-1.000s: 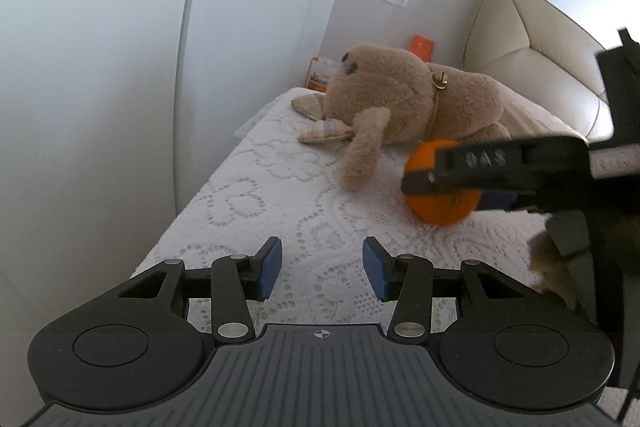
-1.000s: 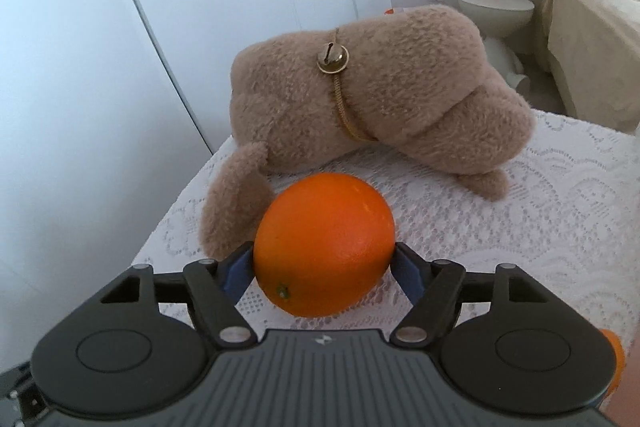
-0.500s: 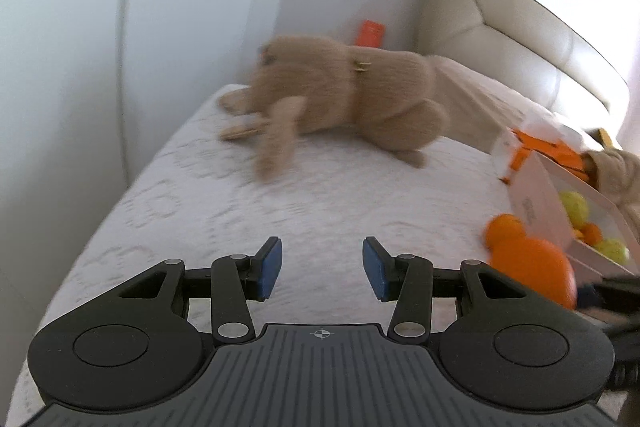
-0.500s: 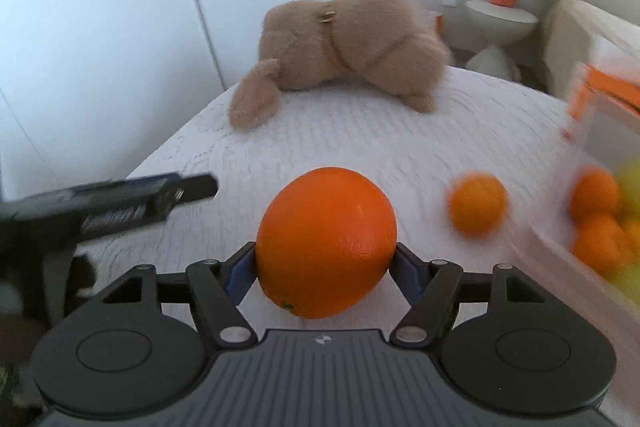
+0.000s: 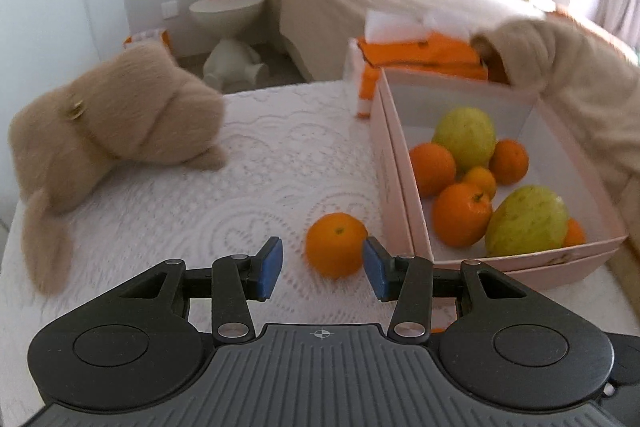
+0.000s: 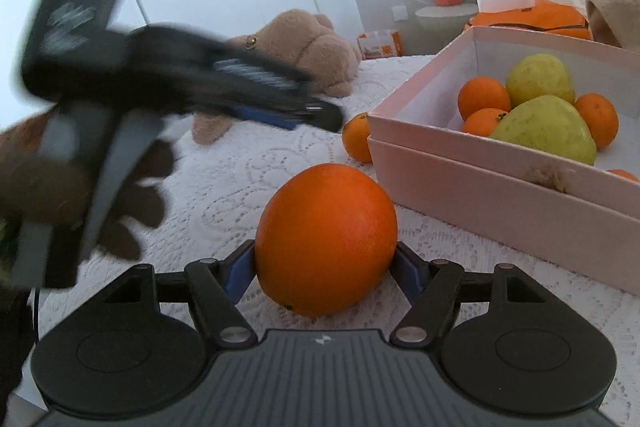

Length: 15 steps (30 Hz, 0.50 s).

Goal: Organize fruits
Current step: 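Move the left gripper toward a mandarin on the bed while the right holds the orange, then close the left gripper on the mandarin and lift it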

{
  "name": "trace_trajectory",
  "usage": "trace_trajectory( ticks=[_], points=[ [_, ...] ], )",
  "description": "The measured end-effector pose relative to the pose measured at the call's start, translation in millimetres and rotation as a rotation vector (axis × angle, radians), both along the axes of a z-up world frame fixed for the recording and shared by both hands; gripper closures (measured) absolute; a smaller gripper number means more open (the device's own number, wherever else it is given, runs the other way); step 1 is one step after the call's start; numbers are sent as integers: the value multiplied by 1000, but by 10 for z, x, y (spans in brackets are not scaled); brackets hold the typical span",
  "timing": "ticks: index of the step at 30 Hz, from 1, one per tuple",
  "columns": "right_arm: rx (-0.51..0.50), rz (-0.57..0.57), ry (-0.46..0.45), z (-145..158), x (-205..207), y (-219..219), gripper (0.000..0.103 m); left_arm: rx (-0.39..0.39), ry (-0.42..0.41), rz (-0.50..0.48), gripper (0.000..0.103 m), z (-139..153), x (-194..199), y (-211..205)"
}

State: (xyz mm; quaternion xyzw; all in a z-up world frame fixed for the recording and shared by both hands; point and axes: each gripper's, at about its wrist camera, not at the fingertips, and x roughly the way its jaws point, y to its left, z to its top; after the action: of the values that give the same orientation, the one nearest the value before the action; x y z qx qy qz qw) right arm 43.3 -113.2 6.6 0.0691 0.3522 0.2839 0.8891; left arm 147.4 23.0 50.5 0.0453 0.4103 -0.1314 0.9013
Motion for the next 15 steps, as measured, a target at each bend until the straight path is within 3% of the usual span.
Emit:
trace_trajectory(
  ticks=[5, 15],
  points=[
    [19, 7, 2, -39, -36, -41, 31, 4, 43, -7, 51, -129, 76, -55],
    [-27, 7, -25, -33, -132, 29, 31, -6, 32, -27, 53, -122, 98, -34]
  ],
)
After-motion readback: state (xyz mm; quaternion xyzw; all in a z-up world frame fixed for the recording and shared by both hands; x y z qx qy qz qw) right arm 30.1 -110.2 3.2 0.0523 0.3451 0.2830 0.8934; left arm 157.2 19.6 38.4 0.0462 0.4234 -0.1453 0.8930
